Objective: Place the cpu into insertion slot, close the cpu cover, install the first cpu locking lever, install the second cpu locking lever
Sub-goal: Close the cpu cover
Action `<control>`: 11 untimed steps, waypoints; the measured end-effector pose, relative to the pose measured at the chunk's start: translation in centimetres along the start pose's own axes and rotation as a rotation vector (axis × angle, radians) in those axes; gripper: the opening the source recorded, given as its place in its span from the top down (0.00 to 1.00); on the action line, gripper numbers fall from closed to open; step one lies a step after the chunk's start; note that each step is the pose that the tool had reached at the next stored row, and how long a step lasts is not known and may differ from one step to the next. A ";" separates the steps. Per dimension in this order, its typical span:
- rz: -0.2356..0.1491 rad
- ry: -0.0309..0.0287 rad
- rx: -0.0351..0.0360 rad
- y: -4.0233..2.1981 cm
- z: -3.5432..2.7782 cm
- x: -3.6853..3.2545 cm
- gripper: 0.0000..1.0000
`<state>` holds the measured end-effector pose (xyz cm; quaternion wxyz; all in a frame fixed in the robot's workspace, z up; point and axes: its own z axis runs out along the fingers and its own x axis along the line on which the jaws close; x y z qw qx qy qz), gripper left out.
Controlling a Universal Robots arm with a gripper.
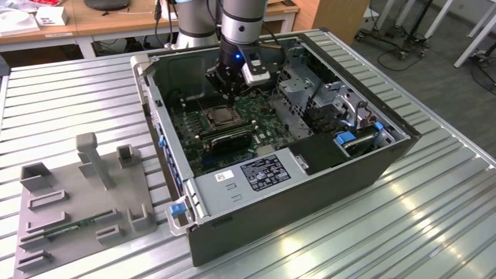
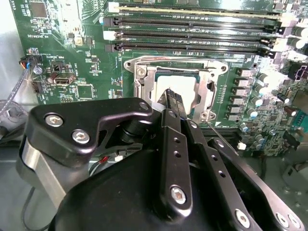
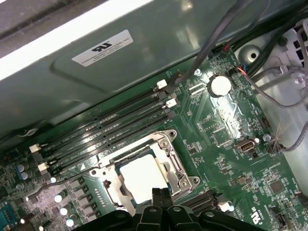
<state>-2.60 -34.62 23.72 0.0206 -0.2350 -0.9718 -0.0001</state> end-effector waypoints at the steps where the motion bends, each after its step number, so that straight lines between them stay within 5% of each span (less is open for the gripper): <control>1: -0.009 -0.0001 0.0003 0.00 0.00 0.00 0.89; 11: -0.129 -0.0024 0.0046 0.00 0.00 0.00 0.89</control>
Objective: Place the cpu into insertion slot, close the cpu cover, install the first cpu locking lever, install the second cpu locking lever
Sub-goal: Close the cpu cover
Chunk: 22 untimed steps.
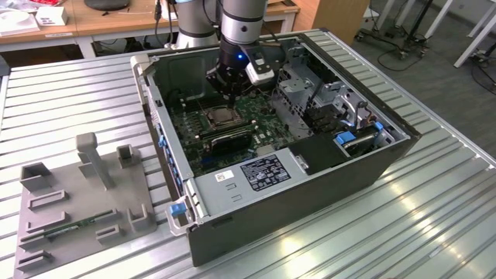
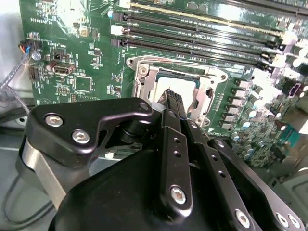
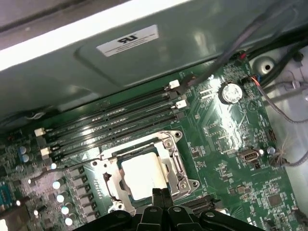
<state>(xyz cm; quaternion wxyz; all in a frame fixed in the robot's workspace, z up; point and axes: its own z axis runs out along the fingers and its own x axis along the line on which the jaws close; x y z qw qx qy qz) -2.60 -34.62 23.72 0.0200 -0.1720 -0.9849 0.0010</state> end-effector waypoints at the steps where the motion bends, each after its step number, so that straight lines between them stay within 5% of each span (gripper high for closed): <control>1: -0.012 -0.0002 0.0004 0.00 0.00 0.00 0.89; 15: -0.043 -0.0007 0.0016 0.00 0.00 0.00 0.89; 22: -0.148 -0.0028 0.0055 0.00 0.03 0.00 0.89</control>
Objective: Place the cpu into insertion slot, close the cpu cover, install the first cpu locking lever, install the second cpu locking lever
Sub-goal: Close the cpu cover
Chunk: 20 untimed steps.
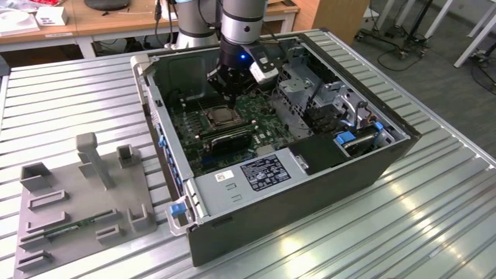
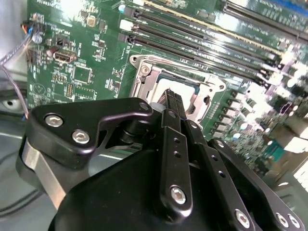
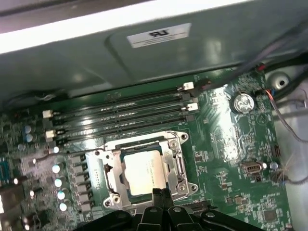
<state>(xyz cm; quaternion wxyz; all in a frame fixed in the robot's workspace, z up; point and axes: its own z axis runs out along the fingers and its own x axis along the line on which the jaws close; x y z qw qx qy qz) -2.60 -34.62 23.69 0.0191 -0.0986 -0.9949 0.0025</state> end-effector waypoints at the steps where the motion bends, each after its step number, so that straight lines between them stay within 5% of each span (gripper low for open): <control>1: -0.016 -0.0006 0.0004 0.00 0.01 0.00 0.89; 10: -0.140 -0.0083 0.0016 0.00 0.05 0.00 0.89; 20: -0.142 -0.0085 0.0017 -0.01 0.05 0.06 0.89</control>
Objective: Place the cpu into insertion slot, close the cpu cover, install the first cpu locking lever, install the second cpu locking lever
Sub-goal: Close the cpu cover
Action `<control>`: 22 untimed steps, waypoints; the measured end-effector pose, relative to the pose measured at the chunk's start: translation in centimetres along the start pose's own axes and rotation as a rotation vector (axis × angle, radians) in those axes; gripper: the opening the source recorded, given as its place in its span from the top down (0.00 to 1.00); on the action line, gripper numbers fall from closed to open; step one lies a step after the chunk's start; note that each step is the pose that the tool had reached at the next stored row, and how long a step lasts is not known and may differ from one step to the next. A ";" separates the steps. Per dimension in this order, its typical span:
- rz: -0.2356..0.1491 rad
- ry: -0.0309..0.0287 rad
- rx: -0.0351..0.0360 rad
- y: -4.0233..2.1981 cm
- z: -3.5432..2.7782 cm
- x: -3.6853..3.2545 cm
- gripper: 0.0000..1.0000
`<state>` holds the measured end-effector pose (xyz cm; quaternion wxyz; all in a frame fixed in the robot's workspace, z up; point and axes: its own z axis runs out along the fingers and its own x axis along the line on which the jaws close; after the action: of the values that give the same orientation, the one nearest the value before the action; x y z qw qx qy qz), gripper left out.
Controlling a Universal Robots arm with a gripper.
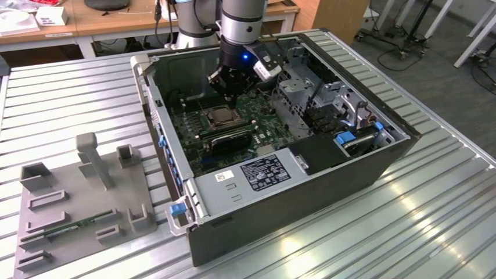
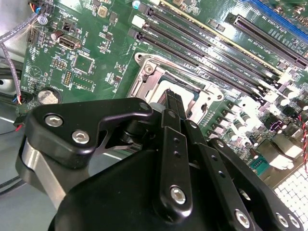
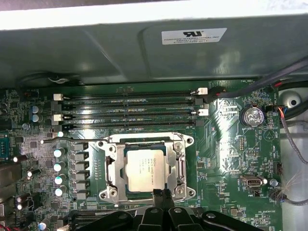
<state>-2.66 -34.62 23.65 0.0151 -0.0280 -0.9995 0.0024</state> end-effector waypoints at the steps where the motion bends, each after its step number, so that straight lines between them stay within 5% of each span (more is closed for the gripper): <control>1: 0.000 0.0000 0.0000 0.00 0.00 0.00 0.89; 22: -0.047 -0.0010 0.0014 0.00 0.00 0.00 0.89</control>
<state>-2.66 -34.62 23.65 0.0146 -0.0044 -0.9999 0.0027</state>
